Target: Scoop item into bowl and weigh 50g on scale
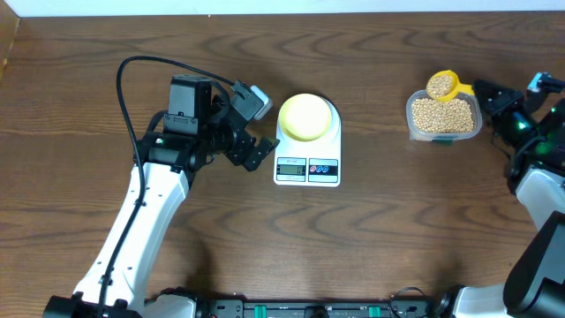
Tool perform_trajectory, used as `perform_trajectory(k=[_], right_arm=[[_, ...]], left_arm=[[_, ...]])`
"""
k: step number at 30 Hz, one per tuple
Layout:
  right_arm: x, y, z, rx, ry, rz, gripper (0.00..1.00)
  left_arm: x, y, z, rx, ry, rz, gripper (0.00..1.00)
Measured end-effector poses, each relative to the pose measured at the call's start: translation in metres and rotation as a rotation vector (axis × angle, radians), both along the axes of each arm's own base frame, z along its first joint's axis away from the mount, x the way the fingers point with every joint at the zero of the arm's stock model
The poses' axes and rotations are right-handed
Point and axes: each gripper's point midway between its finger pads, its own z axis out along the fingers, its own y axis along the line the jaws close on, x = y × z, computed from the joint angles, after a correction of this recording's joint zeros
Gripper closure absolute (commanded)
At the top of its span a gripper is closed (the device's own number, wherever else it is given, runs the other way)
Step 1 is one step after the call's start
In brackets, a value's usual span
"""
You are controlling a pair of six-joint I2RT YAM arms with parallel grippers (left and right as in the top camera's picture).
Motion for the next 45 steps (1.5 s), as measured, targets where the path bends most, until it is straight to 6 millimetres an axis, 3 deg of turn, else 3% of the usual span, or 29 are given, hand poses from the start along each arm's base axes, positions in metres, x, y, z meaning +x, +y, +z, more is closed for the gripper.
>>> perform_trajectory(k=[21,37,45], right_arm=[[0.015,0.04,0.009,0.0,-0.03,0.021,0.99],[0.023,0.088,0.006,-0.022,-0.02,0.054,0.99],[0.026,0.113,0.015,-0.03,-0.064,0.085,0.99]], left_arm=[[0.0,0.0,0.0,0.0,0.0,0.0,0.02],[0.0,0.0,0.0,0.0,0.0,0.0,0.02],[0.0,0.0,0.0,0.0,0.0,0.0,0.03]])
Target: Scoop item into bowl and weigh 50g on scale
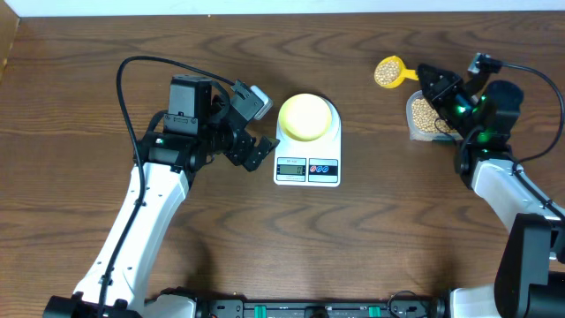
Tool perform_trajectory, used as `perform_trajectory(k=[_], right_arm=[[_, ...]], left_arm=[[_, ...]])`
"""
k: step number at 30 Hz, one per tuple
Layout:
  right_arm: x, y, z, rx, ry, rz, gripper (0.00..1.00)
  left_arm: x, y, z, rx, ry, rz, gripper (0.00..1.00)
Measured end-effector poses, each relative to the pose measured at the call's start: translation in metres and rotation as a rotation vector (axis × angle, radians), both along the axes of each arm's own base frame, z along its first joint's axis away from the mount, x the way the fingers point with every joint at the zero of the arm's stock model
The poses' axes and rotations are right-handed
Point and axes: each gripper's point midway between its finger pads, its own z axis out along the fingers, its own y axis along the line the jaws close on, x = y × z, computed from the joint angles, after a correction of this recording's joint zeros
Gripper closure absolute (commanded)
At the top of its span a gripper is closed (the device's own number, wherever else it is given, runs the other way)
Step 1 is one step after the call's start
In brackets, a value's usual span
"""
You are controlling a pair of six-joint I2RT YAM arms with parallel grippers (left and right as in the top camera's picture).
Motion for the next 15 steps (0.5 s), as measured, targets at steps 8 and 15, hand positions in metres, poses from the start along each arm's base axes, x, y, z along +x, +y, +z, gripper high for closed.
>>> perform_trajectory(k=[8,15], right_arm=[[0.0,0.016,0.0,0.0,0.0,0.016,0.99],[-0.002,0.027,0.0,-0.001,0.0,0.035,0.99]], left_arm=[[0.0,0.0,0.0,0.0,0.0,0.0,0.03],[0.0,0.0,0.0,0.0,0.0,0.0,0.03]])
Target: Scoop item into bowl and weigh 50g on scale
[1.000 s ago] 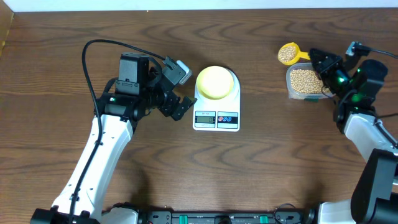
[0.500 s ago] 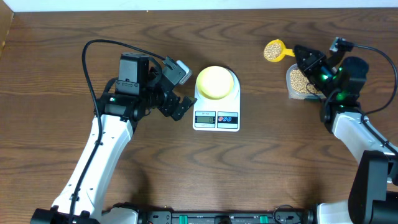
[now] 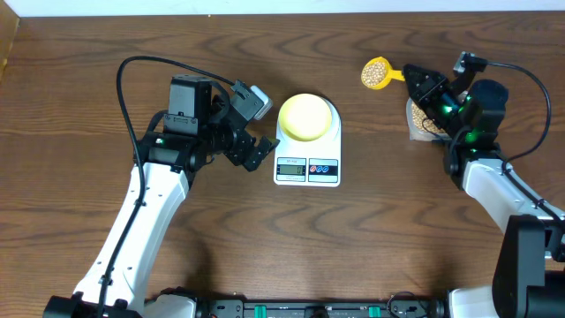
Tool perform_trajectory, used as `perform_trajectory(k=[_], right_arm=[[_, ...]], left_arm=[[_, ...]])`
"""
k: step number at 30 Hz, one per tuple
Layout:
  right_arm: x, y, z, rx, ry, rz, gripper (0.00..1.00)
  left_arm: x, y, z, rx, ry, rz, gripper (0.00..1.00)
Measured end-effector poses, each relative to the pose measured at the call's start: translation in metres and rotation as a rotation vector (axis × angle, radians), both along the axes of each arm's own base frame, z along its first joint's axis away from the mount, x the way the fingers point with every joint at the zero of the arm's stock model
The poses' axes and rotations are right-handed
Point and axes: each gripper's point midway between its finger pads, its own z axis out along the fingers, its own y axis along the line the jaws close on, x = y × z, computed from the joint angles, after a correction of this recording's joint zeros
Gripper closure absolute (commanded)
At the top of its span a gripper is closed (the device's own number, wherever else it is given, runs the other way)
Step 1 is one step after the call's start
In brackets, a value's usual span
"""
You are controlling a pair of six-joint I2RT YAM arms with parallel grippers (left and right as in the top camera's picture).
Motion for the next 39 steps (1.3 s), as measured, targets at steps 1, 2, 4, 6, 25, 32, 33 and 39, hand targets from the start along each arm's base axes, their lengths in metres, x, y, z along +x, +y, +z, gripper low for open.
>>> perform_trajectory(k=[1,2,4,6,25,32,33,39], right_arm=[[0.0,0.001,0.0,0.0,0.0,0.002,0.99],[0.0,0.003,0.0,-0.001,0.0,0.003,0.99],[-0.001,0.006,0.0,-0.001,0.0,0.008,0.99],[-0.001,0.01,0.0,-0.002,0.0,0.017,0.99],[-0.006,0.044,0.002,-0.007,-0.014,0.071,0.99],[-0.01,0.056,0.003,-0.007,-0.015,0.098,0.99],[-0.01,0.059,0.003,-0.007,-0.015,0.102,0.99],[-0.015,0.073,0.002,-0.015,-0.019,0.136,0.99]], left_arm=[[0.0,0.0,0.0,0.0,0.0,0.0,0.03],[0.0,0.0,0.0,0.0,0.0,0.0,0.02],[0.0,0.0,0.0,0.0,0.0,0.0,0.03],[0.0,0.0,0.0,0.0,0.0,0.0,0.03],[0.0,0.0,0.0,0.0,0.0,0.0,0.02],[0.0,0.0,0.0,0.0,0.0,0.0,0.02],[0.0,0.0,0.0,0.0,0.0,0.0,0.02],[0.0,0.0,0.0,0.0,0.0,0.0,0.03]])
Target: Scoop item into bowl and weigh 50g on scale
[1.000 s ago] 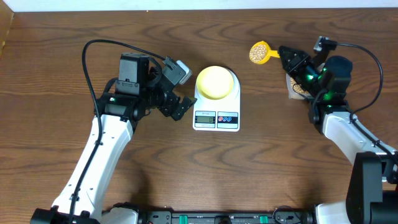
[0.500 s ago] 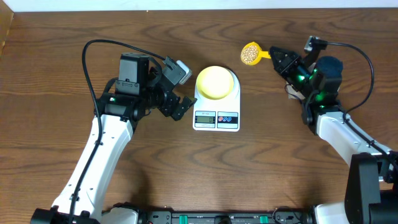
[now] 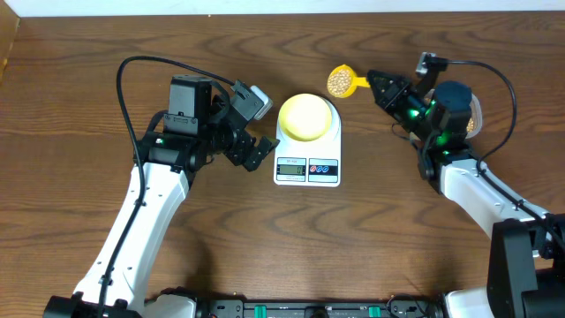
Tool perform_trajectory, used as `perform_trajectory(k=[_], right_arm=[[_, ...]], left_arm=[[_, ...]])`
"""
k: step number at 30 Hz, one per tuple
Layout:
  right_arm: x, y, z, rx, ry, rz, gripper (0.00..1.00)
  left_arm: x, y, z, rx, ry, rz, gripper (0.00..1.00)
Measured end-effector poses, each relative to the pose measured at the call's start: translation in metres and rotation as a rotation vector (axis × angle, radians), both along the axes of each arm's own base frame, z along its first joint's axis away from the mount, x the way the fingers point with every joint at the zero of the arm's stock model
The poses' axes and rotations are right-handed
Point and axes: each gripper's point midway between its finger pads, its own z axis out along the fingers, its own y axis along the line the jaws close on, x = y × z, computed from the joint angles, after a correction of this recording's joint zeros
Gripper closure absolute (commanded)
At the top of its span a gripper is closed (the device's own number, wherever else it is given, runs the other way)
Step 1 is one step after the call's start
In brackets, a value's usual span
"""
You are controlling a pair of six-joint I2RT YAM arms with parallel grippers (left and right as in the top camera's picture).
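Note:
A yellow bowl [image 3: 306, 117] sits on the white scale [image 3: 307, 168] at the table's middle. Just right of the bowl hangs a yellow scoop [image 3: 341, 81] full of tan beans, its handle held by my right gripper [image 3: 371, 81], which is shut on it. The clear container of beans [image 3: 474, 113] is mostly hidden behind the right arm at the far right. My left gripper [image 3: 256, 132] rests left of the scale, its fingers apart with nothing between them.
A black cable [image 3: 132, 75] loops from the left arm across the table's left side. The right arm's cable [image 3: 499, 75] arcs over the bean container. Bare wood lies in front of the scale.
My right gripper has carried the full scoop further left, from about midway between container and scale to just beside the bowl's right rim. The left arm has not moved.
The scoop first sat loaded over the bean container with my right gripper on its handle. It was then held left of the container, then further left, and now hangs next to the bowl. My left arm stayed still throughout.

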Motion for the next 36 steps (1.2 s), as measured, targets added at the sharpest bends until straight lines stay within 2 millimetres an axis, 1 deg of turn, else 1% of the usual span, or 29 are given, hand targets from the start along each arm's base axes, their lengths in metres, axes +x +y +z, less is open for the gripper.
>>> perform_trajectory(k=[8,19,36], right_arm=[[-0.006,0.016,0.0,-0.008,-0.006,0.038,0.99],[-0.011,0.029,0.0,-0.014,-0.011,0.069,0.99],[-0.014,0.038,0.0,-0.03,-0.024,0.092,0.99]], left_arm=[[0.0,0.0,0.0,0.0,0.0,0.0,0.02],[0.0,0.0,0.0,0.0,0.0,0.0,0.02],[0.0,0.0,0.0,0.0,0.0,0.0,0.02]])
